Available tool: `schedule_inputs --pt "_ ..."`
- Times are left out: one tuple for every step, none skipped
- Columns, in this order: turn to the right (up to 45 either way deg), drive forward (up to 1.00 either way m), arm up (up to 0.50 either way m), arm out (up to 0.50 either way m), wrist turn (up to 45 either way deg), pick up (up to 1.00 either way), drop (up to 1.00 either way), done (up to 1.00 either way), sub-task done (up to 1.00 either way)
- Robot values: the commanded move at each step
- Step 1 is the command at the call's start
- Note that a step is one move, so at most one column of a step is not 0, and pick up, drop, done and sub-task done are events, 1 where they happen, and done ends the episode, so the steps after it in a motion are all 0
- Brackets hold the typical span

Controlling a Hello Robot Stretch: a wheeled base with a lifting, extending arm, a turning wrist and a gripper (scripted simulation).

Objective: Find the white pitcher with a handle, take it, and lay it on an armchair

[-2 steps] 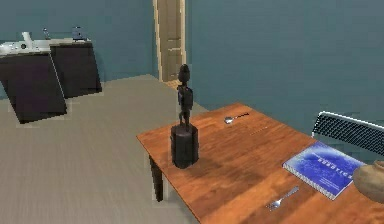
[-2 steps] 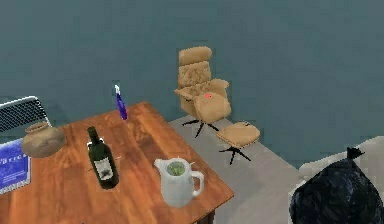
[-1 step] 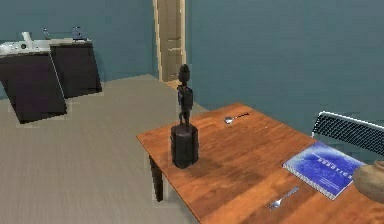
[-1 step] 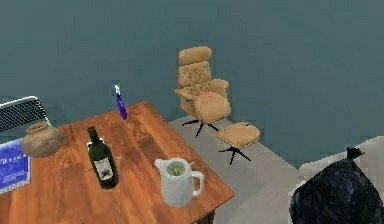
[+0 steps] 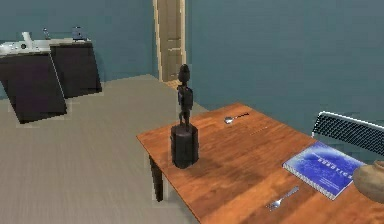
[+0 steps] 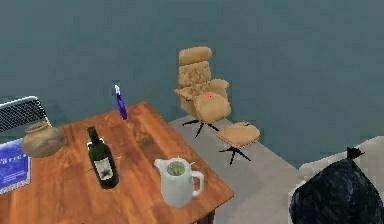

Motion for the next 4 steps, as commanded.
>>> schedule_inputs --pt "0.0 0.0 0.0 0.18 0.0 0.0 0.0 0.0 0.0" --pt "0.0 0.0 0.0 0.0 45.0 0.0 0.0 0.0 0.0" --pt "0.0 0.0 0.0 0.0 45.0 0.0 0.0 0.0 0.0" --pt "0.0 0.0 0.0 0.0 45.0 0.0 0.0 0.0 0.0"
